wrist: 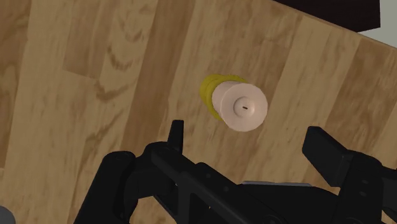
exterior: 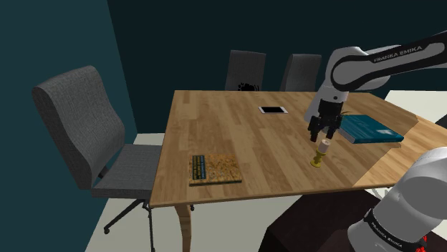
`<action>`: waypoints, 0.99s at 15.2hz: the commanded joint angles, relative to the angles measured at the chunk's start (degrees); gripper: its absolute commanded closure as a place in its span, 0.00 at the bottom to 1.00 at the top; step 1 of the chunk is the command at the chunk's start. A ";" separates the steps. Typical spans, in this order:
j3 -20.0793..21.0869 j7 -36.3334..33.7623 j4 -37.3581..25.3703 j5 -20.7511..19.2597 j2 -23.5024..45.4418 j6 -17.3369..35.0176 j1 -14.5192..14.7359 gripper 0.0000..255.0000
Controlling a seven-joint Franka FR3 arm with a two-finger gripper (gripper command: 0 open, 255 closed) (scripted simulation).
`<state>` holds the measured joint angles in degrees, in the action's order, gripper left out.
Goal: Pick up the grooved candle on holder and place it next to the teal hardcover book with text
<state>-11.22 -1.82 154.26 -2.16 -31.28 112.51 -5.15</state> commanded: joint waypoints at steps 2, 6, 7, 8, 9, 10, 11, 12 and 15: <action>-0.54 0.40 1.47 -0.35 1.69 3.00 -0.28 0.00; -0.73 0.51 3.85 -0.32 2.99 6.66 -0.20 0.00; -0.78 0.54 4.41 -0.30 3.37 7.60 -0.17 0.00; -0.81 0.56 4.74 -0.29 3.59 8.15 -0.15 0.00; -0.81 0.56 4.74 -0.29 3.59 8.15 -0.15 0.00; -0.81 0.56 4.74 -0.29 3.59 8.15 -0.15 0.00; -0.81 0.56 4.74 -0.29 3.59 8.15 -0.15 0.00; -0.81 0.56 4.74 -0.29 3.59 8.15 -0.15 0.00; -0.81 0.56 4.73 -0.29 3.59 8.14 -0.15 0.00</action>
<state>-12.04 -1.26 158.99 -2.45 -27.69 120.65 -5.30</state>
